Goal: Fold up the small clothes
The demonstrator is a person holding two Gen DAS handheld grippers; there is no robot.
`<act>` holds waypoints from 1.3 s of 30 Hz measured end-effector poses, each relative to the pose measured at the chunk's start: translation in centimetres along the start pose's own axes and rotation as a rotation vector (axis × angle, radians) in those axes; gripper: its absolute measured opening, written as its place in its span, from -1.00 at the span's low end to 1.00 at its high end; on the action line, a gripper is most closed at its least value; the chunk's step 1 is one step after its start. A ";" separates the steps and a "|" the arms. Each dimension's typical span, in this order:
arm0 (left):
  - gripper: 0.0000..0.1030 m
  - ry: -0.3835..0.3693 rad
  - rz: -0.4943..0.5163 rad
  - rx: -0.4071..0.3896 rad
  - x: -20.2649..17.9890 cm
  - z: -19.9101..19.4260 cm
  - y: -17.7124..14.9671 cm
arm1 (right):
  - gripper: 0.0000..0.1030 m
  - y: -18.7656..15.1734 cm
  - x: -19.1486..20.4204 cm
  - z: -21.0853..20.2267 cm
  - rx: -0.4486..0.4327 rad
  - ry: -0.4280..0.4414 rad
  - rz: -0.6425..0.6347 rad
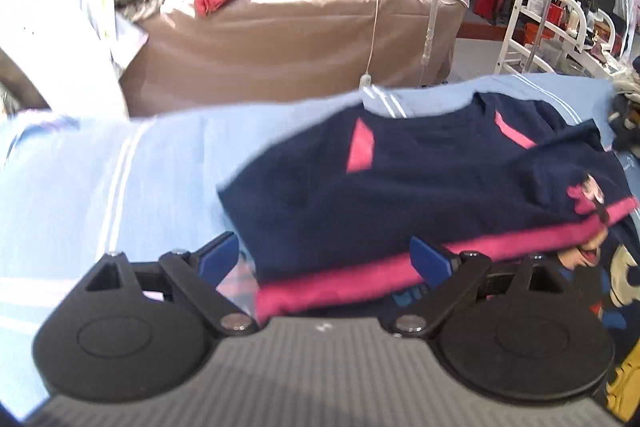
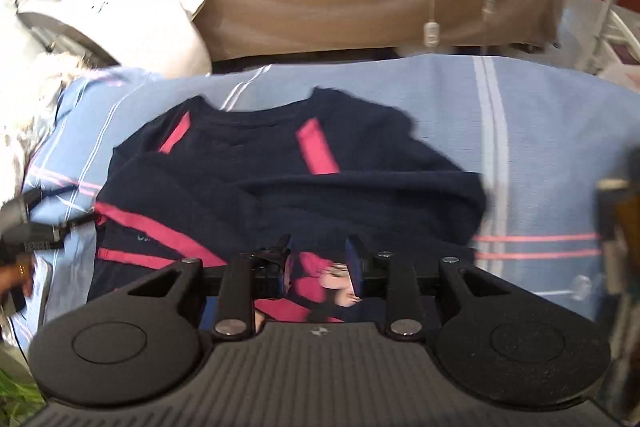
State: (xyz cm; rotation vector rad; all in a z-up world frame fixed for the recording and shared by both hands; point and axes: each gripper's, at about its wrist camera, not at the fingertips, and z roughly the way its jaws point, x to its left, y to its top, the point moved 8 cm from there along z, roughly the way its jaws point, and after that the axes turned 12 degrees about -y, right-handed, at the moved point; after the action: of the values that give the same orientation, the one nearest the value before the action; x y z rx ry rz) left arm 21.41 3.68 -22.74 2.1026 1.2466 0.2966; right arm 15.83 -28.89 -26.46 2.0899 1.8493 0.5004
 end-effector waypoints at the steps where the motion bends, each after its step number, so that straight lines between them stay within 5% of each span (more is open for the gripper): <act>1: 0.79 0.005 0.022 0.012 0.3 0.5 0.7 | -0.02 -0.3 0.6 0.5 0.007 -0.009 -0.010; 3: 0.60 0.006 0.064 0.032 1.2 1.7 2.1 | -0.01 -0.8 1.6 1.4 0.025 0.003 0.000; 5: 0.02 -0.008 0.039 0.060 2.7 2.8 3.2 | 0.03 -1.5 2.1 1.6 0.030 0.015 0.023; 7: -0.20 -0.012 -0.015 0.087 4.8 3.5 3.9 | 0.09 -2.1 2.3 1.5 0.034 0.022 0.046; 11: -0.17 -0.021 -0.140 0.193 8.3 5.0 3.3 | 0.21 -3.0 2.1 1.3 0.049 0.020 0.081; 16: -0.15 -0.060 -0.165 0.247 7.6 6.3 1.8 | 0.22 -4.0 1.6 1.8 0.081 0.024 0.145; 18: -0.28 -0.065 -0.144 0.254 6.9 7.0 1.5 | 0.22 -4.2 1.5 2.0 0.088 0.013 0.148; 20: -0.85 -0.035 -0.144 0.269 7.0 7.5 1.6 | 0.22 -4.2 1.4 2.3 0.094 0.009 0.157; 28: -0.95 -0.014 -0.199 0.263 11.9 7.7 4.5 | 0.25 -4.8 0.6 3.6 0.096 -0.051 0.112; 31: -0.81 -0.082 -0.249 0.222 12.1 6.9 5.2 | 0.31 -4.8 0.4 3.8 0.094 -0.054 0.125; 33: 0.04 -0.116 -0.261 0.223 11.2 6.1 5.1 | 0.43 -4.8 0.4 3.8 0.092 -0.054 0.126; 34: 0.81 -0.103 -0.246 0.247 10.7 5.9 4.6 | 0.51 -4.8 0.5 3.7 0.091 -0.056 0.123; 35: 0.99 -0.088 -0.217 0.249 10.1 5.6 4.1 | 0.72 -4.8 0.5 3.7 0.089 -0.054 0.122; 37: 0.99 -0.098 -0.191 0.235 9.1 5.2 3.2 | 0.79 -4.9 0.8 3.7 0.087 -0.048 0.116; 39: 0.70 -0.140 -0.228 0.272 8.3 6.0 2.0 | 0.79 -5.0 1.0 3.8 0.092 -0.046 0.113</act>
State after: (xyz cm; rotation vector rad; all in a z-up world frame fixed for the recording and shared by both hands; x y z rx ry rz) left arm 30.13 7.49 -27.11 2.1334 1.4921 -0.1258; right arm 13.24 -27.28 -31.99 2.2567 1.7675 0.3977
